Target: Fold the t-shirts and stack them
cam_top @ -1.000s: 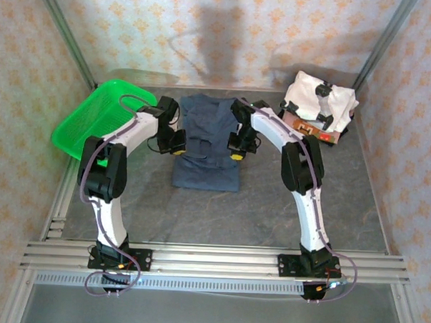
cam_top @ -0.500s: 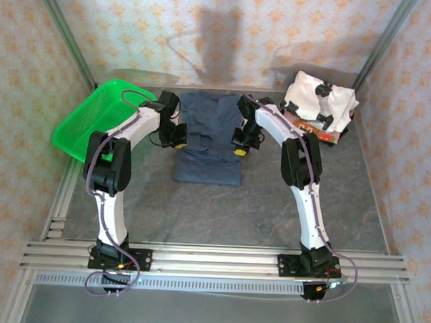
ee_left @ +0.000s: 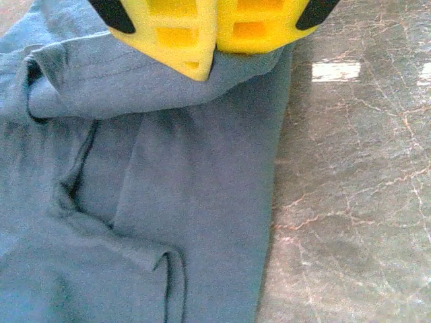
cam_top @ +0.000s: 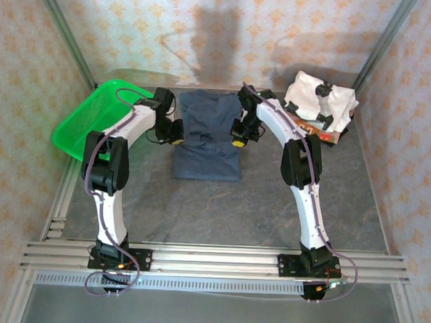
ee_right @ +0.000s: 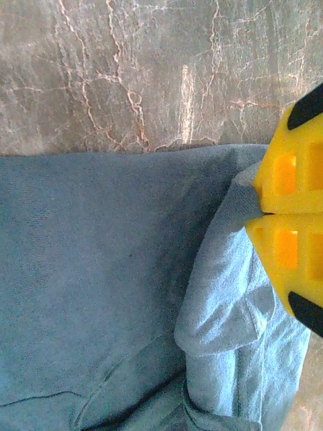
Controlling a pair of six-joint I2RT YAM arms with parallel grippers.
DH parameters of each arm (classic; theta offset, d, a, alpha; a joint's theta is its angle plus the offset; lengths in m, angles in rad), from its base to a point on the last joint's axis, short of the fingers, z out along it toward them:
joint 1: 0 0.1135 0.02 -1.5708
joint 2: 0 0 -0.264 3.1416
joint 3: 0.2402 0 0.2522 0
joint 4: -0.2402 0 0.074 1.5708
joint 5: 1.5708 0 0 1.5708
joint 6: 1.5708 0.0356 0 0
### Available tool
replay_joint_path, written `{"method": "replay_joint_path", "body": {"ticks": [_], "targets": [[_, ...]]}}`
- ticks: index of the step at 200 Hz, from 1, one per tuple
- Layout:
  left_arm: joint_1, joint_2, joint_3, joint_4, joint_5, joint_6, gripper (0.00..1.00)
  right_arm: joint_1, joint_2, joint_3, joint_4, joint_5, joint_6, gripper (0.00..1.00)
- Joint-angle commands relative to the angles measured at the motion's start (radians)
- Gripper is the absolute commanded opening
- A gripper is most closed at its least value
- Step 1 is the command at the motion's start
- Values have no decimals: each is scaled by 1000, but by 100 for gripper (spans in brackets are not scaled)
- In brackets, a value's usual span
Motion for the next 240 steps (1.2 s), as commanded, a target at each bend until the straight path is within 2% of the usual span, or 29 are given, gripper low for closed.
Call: {"method": "replay_joint_path", "body": {"ticks": [1,24,48,71,84,99,111,122,132,144,156,175,191,213,227,240], "targets": [[7,25,59,16,-1,-12,0,-22,49,51,-39,2,0,0],[8,60,92,15,4,-16,0,-30,95,95,-52,-4,0,1],[9,103,124,6,-10,-17,1,-43,131,110,-22,-30,25,8],[13,127,155,5,-13,-31,20,-67,131,110,54,-67,88,22],[15,122,173,-1,-27,-46,42,-79,109,109,109,-88,121,31],[23,90,179,-3,-50,-69,59,-94,61,109,149,-87,132,40],[33,53,177,-2,-64,-71,66,-104,9,102,158,-68,124,44],[50,19,175,-8,-63,-124,69,-107,-52,82,152,-31,105,44],[65,-15,167,-6,-24,-149,70,-106,-123,18,178,-11,87,44],[65,-74,149,-23,-27,-139,71,-104,-221,-105,245,-35,80,44],[60,-161,90,-8,-15,-129,71,-98,-313,-239,317,-72,85,40],[48,-259,-33,3,3,-115,66,-76,-436,-485,462,-131,130,24],[28,-317,-141,35,29,-110,47,-43,-486,-628,544,-138,163,9],[-10,-342,-264,90,33,-120,20,-5,-481,-739,649,-159,207,1],[-27,-334,-329,135,45,-144,8,4,-458,-774,719,-178,251,0],[-48,-318,-358,170,45,-159,4,9,-431,-782,749,-173,268,0]]}}
